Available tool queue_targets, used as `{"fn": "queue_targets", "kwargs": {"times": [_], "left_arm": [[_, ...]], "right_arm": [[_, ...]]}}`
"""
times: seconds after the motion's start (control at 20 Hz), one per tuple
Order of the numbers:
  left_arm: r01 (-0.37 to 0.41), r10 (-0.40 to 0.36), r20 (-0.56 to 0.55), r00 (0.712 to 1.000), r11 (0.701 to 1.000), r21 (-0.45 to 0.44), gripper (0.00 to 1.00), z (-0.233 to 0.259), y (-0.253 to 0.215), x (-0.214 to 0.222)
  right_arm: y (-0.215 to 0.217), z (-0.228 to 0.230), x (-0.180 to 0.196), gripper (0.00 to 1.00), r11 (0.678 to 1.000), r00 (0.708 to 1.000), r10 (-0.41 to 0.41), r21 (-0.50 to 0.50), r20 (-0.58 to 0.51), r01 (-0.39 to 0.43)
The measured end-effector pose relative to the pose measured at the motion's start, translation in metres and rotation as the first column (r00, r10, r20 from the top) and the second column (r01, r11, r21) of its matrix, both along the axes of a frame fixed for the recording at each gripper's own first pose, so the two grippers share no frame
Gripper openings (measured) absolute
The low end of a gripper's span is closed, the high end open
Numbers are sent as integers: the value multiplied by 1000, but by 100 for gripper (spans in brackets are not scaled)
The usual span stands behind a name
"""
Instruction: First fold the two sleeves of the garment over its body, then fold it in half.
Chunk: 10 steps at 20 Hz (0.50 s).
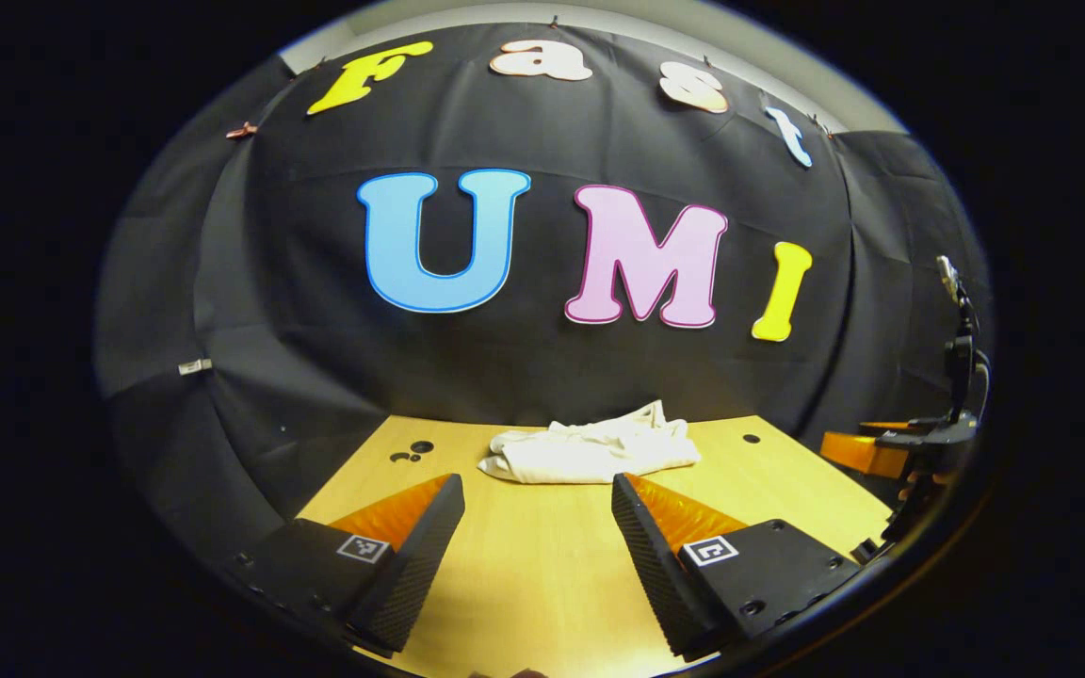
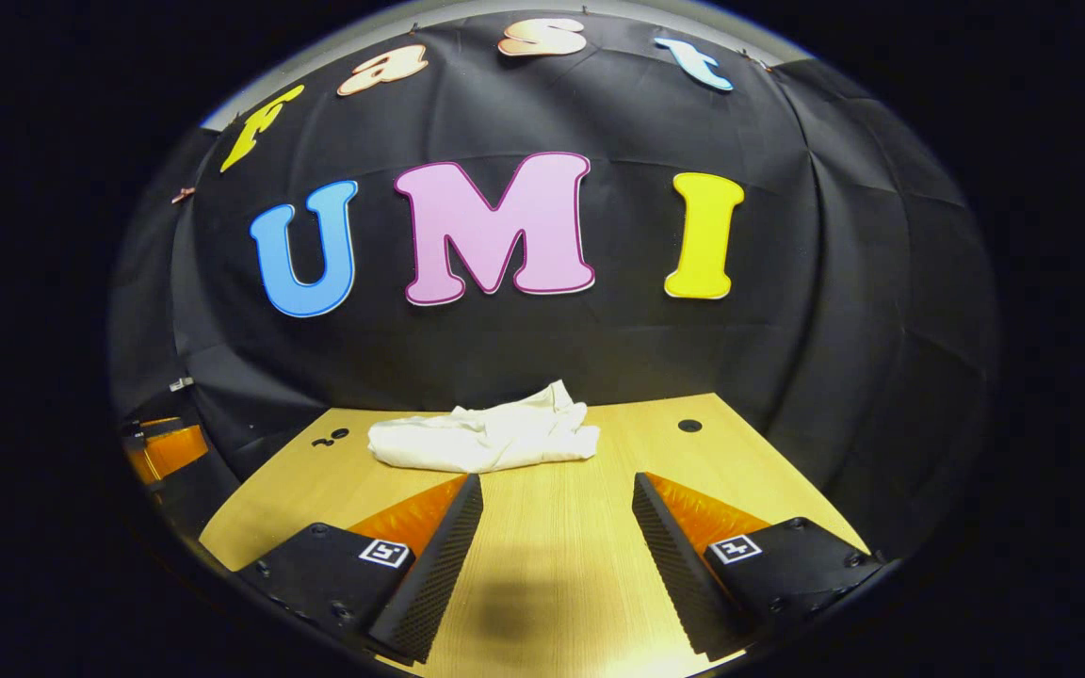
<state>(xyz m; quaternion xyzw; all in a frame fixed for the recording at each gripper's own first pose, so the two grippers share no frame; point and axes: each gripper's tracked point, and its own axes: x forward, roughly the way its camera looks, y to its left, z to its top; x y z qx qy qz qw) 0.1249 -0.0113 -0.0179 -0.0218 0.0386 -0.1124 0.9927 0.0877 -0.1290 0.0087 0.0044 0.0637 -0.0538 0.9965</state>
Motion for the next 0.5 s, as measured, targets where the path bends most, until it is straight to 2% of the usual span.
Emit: {"fn": "queue_targets", "kwargs": {"times": [0.25, 0.5], "left_arm": [[-38, 37, -10, 999, 998, -49, 98, -4, 8, -27], [-121, 122, 18, 992, 990, -71, 97, 5, 26, -41]], "right_arm": [[0, -3, -25, 98, 1000, 1000, 18, 22, 2, -18], [-11, 6, -34, 98, 997, 998, 65, 43, -6, -64]]}}
